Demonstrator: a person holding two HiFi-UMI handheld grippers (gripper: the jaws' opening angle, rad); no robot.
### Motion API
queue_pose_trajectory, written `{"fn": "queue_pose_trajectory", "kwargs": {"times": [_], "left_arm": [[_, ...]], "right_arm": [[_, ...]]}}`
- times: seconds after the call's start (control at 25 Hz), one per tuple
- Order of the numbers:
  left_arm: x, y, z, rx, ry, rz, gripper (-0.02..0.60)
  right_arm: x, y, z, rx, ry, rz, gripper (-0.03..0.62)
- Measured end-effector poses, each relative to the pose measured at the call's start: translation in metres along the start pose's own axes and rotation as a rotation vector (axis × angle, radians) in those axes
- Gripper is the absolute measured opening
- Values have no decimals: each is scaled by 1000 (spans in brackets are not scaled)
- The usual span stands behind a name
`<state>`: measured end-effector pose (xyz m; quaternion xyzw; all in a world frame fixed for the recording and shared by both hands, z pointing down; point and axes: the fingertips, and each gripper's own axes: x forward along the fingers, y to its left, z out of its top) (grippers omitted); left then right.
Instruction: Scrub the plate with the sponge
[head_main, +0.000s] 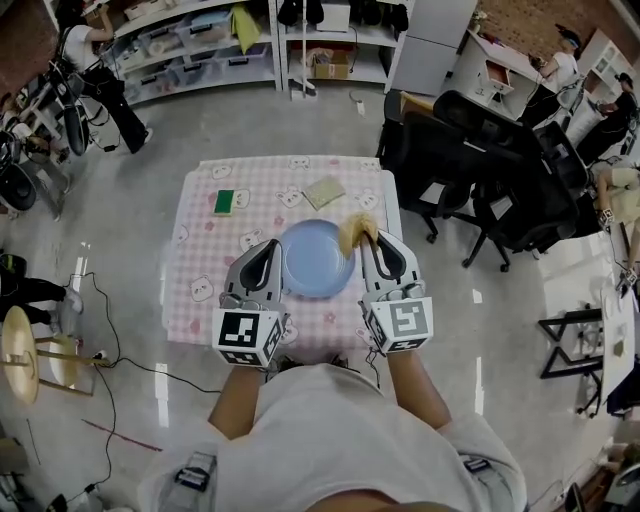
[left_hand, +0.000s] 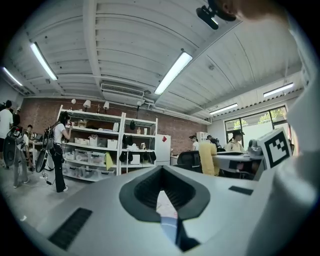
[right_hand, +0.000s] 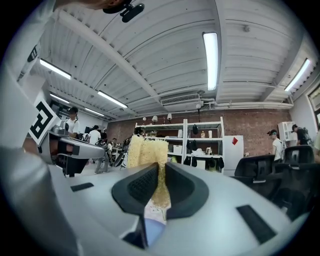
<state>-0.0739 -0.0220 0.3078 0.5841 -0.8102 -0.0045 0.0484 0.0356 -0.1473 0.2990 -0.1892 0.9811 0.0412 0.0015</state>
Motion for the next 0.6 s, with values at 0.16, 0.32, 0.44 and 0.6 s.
{"fn": "queue_pose_trajectory", "kwargs": {"times": [0.16,0.32,0.44,0.6], "left_arm": [[-4,-1,2,3,-3,0,12],[-6,1,3,-7,0,-4,12],[-7,4,1,-9,7,-6,12],[-6,4,-3,-7,16,-16,12]], "right_arm": [[-2,5,2,-6,-3,13,43],[-1,9,3,-6,4,17,43],[0,12,4,-10,6,15,43],[-1,12,1,-8,6,4,43]]}}
